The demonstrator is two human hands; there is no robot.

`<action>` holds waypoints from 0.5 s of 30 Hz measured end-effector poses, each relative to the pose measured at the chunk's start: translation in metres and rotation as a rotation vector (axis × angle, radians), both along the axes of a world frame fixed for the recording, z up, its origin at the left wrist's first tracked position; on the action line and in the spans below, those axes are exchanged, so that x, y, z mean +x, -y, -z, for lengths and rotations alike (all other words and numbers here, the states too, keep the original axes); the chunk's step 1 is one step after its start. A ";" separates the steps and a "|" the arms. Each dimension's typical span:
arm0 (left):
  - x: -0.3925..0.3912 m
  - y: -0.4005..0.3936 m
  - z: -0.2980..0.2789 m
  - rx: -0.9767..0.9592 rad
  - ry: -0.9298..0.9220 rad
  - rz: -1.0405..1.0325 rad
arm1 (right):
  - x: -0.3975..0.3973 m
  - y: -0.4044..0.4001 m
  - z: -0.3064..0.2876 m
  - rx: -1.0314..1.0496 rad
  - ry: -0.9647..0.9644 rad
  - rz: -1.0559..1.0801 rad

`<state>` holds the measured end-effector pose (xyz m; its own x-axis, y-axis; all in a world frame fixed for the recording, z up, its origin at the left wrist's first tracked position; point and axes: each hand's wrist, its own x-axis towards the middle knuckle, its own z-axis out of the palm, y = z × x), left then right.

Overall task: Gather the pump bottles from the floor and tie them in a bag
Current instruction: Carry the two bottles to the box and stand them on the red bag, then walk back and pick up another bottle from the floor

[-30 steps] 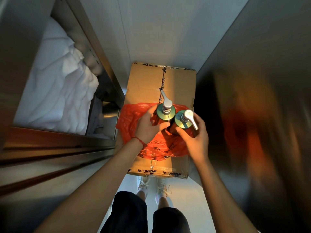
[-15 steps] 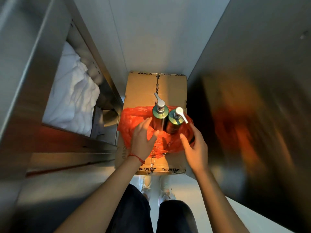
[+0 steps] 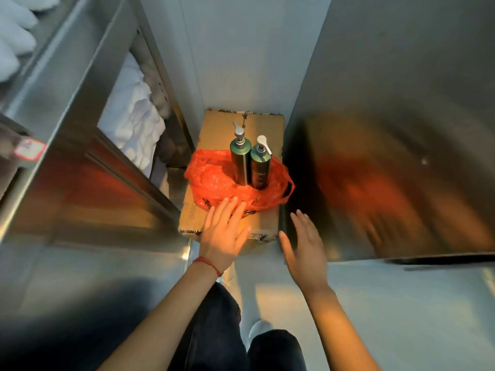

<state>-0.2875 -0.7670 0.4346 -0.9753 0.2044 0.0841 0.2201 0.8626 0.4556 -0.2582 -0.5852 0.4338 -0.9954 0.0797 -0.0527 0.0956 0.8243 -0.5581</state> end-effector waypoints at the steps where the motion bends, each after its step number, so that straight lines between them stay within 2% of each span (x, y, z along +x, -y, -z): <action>1: 0.011 -0.004 -0.002 0.004 0.013 -0.011 | 0.012 -0.003 -0.003 0.015 -0.001 -0.010; 8: 0.076 -0.029 -0.018 -0.074 -0.044 0.094 | 0.093 -0.026 -0.019 0.028 -0.004 0.010; 15: 0.098 -0.056 -0.029 -0.114 -0.107 0.335 | 0.159 -0.065 -0.025 0.064 0.031 0.279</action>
